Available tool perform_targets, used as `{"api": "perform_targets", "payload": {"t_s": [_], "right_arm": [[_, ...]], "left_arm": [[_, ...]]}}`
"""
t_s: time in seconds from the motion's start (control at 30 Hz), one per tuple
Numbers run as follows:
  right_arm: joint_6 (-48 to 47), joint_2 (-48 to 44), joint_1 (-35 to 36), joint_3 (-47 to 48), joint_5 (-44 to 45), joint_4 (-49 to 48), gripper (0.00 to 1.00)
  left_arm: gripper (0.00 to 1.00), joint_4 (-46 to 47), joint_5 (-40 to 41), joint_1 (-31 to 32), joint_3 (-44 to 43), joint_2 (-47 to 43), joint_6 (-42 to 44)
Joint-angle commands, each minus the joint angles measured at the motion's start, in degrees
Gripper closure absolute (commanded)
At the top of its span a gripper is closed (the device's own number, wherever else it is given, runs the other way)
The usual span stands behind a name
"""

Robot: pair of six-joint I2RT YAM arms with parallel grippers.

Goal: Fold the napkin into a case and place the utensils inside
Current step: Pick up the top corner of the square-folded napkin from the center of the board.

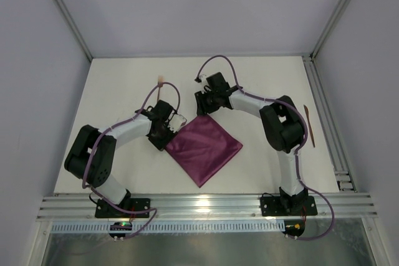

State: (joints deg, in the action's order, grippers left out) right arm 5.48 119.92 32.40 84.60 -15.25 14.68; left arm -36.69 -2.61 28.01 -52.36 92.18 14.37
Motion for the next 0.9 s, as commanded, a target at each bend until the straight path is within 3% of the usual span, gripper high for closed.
{"api": "perform_targets", "payload": {"t_s": [0.0,0.27,0.5,0.63,0.87], "right_arm": [[-0.99,-0.39,0.03,0.48,1.18,-0.44,0.53],[-1.35,0.93,0.2,0.04,0.75,0.27,0.53],[-1.26,1.28,0.38,-0.14,1.01,-0.09,0.59],[-1.0,1.64,0.29,0.13,1.62,-0.09,0.74],[-1.08,-0.03,0.38,-0.57,2.76,-0.26,0.84]], "left_arm": [[0.67,-0.32,-0.38,-0.15,-1.87,-1.39,0.66],[0.67,-0.05,-0.55,-0.15,-1.87,-0.95,0.75],[0.67,0.04,-0.46,-0.15,-1.78,-0.78,0.83],[0.67,0.21,-0.38,-0.15,-1.87,-0.6,0.83],[0.67,0.12,-0.2,-0.15,-1.87,-0.6,1.1]]}}
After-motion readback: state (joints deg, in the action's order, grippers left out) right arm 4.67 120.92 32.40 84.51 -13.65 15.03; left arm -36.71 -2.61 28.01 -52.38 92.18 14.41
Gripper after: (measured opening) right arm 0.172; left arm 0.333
